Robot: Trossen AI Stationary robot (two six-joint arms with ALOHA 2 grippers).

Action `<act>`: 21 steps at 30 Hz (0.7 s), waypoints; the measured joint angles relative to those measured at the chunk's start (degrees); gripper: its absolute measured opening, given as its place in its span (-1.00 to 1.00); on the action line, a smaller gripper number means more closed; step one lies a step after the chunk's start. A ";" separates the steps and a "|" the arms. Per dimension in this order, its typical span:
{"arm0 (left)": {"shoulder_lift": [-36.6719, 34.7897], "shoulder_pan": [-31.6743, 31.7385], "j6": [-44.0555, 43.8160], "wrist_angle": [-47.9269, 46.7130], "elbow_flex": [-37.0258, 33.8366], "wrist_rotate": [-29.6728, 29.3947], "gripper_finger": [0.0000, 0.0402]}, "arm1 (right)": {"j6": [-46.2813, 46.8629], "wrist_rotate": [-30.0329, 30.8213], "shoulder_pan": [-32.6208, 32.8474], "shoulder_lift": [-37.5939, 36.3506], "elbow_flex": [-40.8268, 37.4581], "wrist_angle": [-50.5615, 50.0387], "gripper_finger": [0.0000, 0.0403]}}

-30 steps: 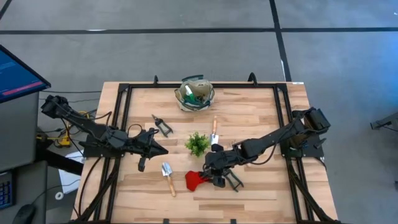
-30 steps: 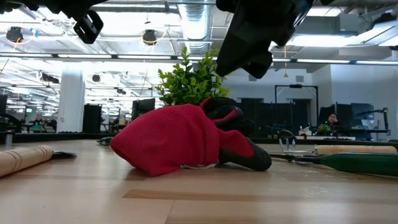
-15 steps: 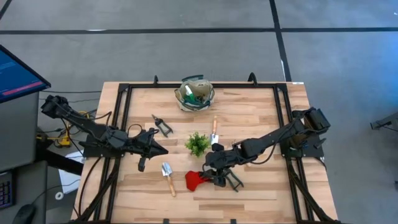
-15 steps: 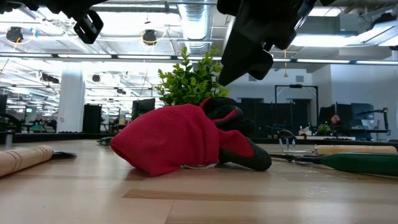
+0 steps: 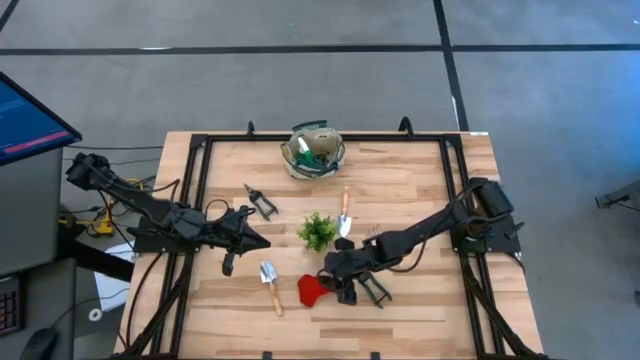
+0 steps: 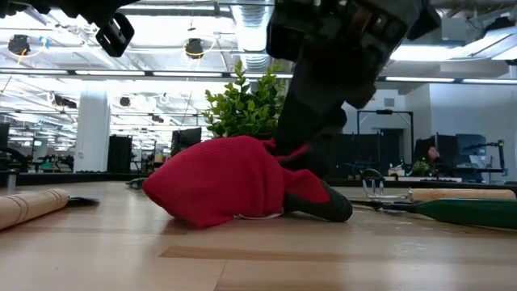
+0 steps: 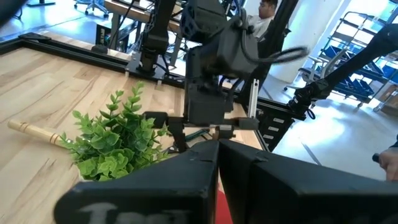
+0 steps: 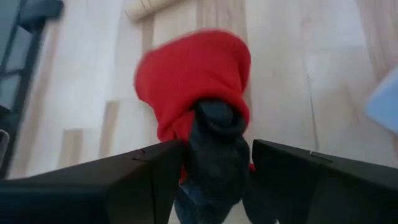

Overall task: Pick & Place Garden tools in Gardening bag
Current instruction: Put the red gloves into the brown gardening bag

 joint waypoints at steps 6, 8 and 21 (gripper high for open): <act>0.00 -0.02 0.00 -0.06 0.00 0.00 -0.99 | -0.72 -2.88 -0.06 1.99 -0.14 -1.33 -0.10; 0.00 0.00 0.00 -0.03 0.00 0.00 -0.99 | -0.64 -3.47 -0.01 2.67 0.15 -0.30 -0.13; 0.00 0.02 0.00 -0.04 0.00 0.00 -0.99 | 1.01 -4.61 -0.14 3.15 1.07 -2.66 -0.92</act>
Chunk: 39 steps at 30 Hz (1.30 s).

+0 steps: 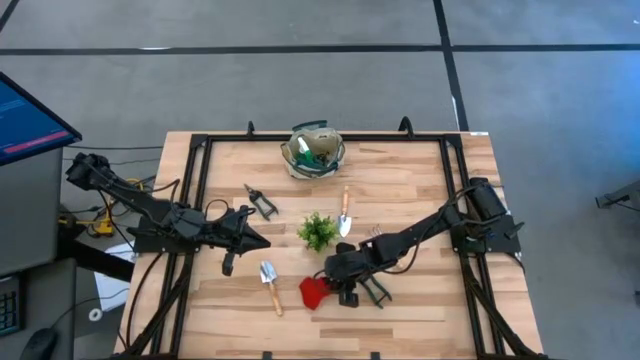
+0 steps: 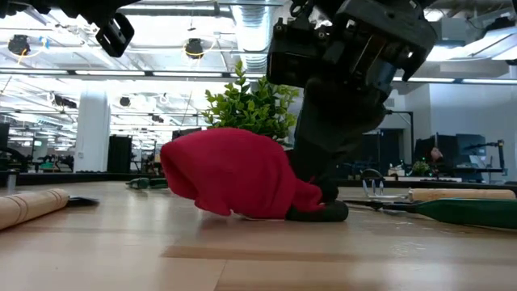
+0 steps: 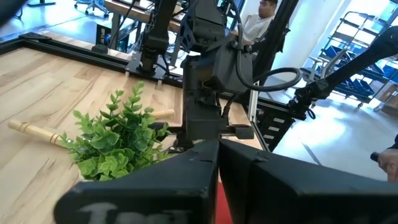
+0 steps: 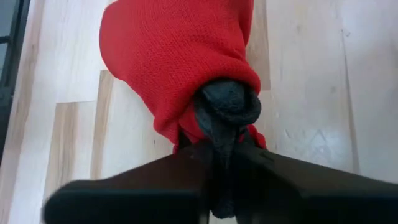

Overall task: Pick & Place Garden tools in Gardening bag
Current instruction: Put the red gloves into the brown gardening bag

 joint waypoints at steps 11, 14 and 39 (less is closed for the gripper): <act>-0.02 0.02 0.00 0.00 0.00 0.00 -0.99 | -4.09 -1.08 -0.25 -3.38 7.77 -14.97 -0.97; -0.01 0.02 0.00 -0.05 0.00 -0.02 -0.99 | -5.52 0.08 -0.78 -5.75 9.10 -16.02 -0.97; -0.02 0.02 0.12 -0.12 0.04 -0.36 -0.99 | -4.50 13.92 -11.72 -27.12 15.71 -20.87 -0.97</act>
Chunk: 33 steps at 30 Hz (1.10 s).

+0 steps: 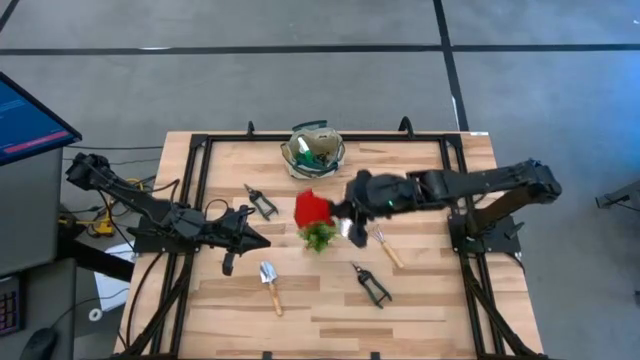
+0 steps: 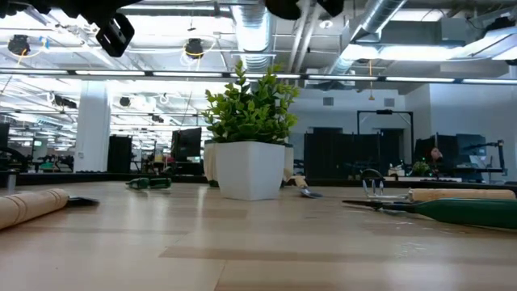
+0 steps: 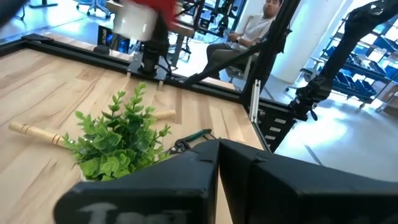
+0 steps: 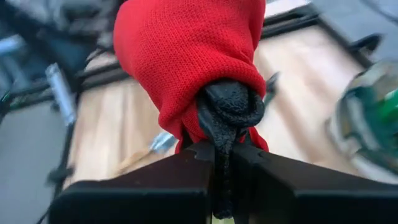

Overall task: Pick & Place Garden tools in Gardening bag
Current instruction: Put the red gloves into the brown gardening bag

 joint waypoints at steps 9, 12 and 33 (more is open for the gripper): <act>0.00 0.00 0.01 0.12 0.00 -0.28 -0.99 | -4.95 -0.05 -11.40 5.84 5.19 0.10 -0.97; 0.00 0.00 -0.02 0.16 0.00 -0.44 -0.99 | -5.63 0.03 -16.06 7.03 5.36 0.03 -0.97; 0.00 6.83 2.07 0.17 0.00 -7.80 -0.99 | -11.31 -1.26 -32.60 21.01 8.61 3.43 -0.97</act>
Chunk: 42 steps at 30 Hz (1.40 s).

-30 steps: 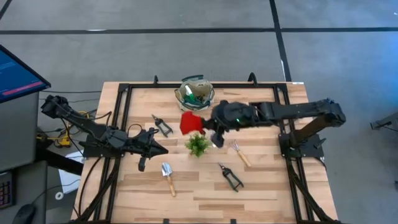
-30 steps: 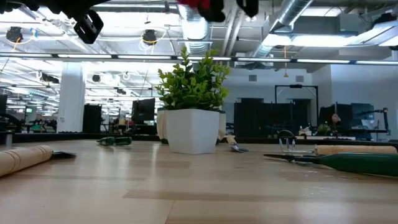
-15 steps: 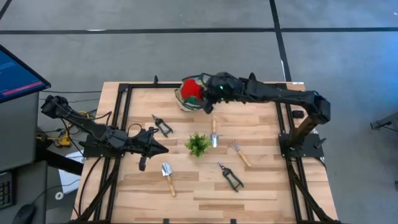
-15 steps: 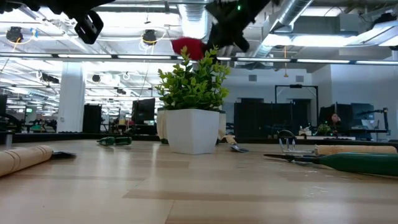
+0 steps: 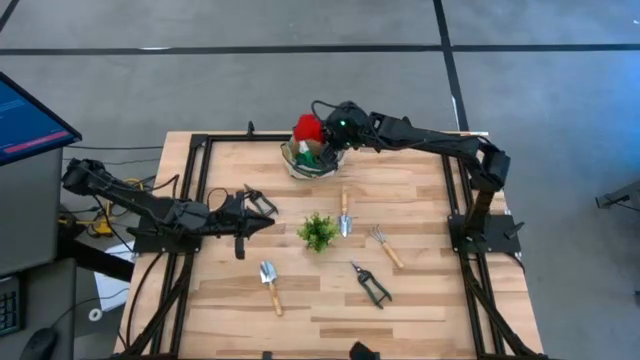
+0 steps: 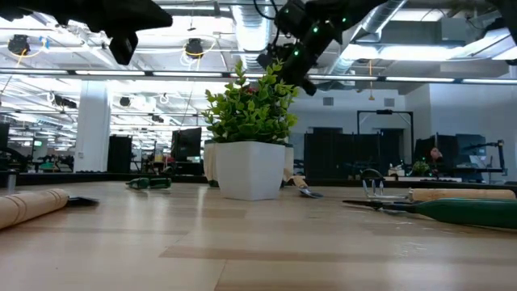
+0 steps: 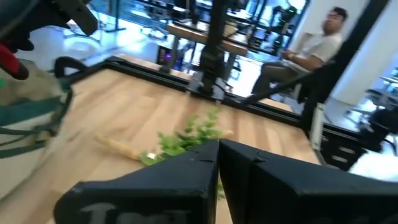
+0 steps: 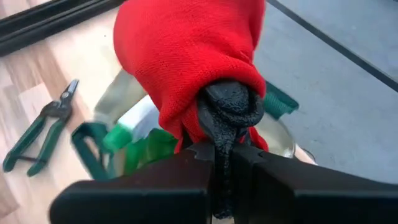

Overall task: Pick & Place Garden tools in Gardening bag
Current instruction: Put the red gloves into the brown gardening bag

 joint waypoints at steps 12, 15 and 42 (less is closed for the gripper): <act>0.00 3.92 0.00 -0.03 -0.02 -0.03 -0.99 | -1.11 -3.32 -2.19 2.08 1.26 -0.50 -0.97; 0.00 4.42 0.00 -0.03 -0.02 -0.01 -0.99 | -1.08 -3.56 -2.16 2.08 1.26 -0.65 -0.97; 0.00 5.67 0.00 -0.03 -0.04 0.09 -0.99 | -4.12 -6.96 -0.88 2.08 1.26 -3.53 0.20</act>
